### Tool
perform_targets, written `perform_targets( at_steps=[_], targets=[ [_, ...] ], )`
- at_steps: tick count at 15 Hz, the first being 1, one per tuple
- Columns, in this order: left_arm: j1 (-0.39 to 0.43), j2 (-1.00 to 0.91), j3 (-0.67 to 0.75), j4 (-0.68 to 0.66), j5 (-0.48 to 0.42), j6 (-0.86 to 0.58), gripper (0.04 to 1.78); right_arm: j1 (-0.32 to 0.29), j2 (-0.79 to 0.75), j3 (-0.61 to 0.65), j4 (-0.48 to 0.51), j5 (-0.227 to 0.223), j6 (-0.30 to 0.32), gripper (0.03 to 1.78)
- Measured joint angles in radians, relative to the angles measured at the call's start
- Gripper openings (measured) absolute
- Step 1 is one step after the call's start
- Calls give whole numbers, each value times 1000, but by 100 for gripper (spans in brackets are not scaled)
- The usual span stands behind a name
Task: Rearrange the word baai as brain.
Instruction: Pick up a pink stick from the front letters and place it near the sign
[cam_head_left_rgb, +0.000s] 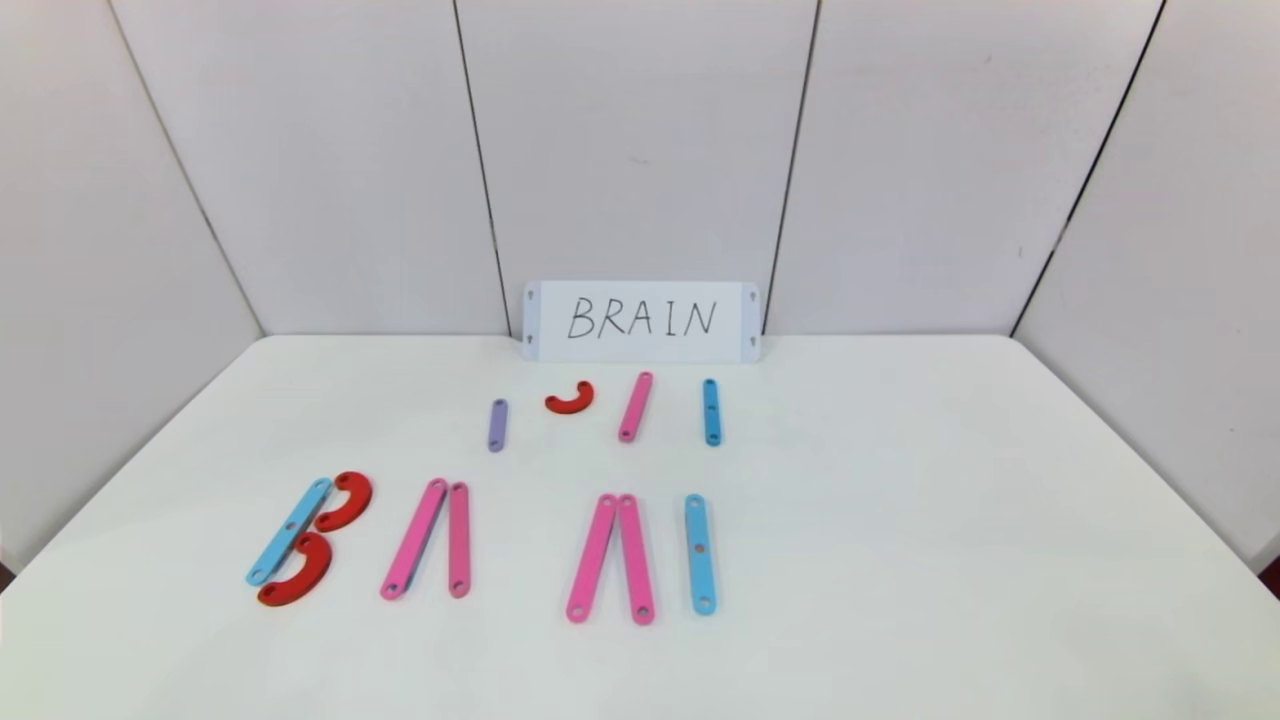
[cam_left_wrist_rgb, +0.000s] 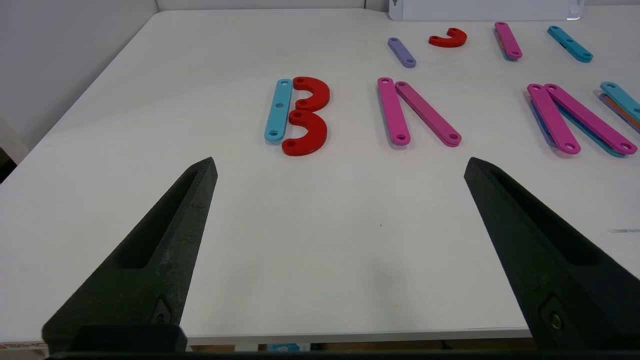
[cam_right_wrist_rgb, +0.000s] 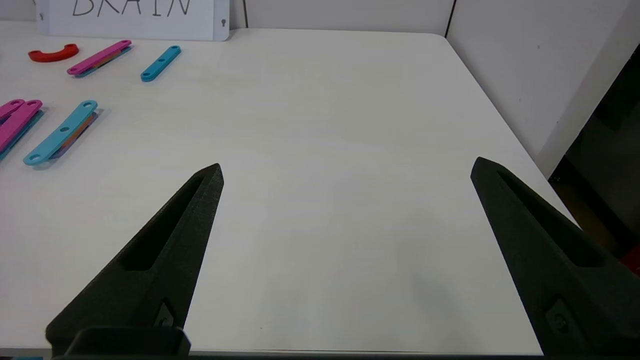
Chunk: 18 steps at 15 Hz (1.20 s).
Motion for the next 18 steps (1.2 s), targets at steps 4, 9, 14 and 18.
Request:
perform_targets(
  at_steps=[4,9,14,18],
  targets=[
    [0,0,0,4,19,0,174,-1,0,0,-2,-2,-18,173],
    [0,50,-87,23,17,-2,174,-1,77,-155,47,-5,-13,173],
    [-6,282,-314,25,11,-3,174,-1,308,-368,39,8,-11,173],
    [-7,515,-512,34,-4,-2,174,-1,519,-547,48,38,-11,173]
  ],
)
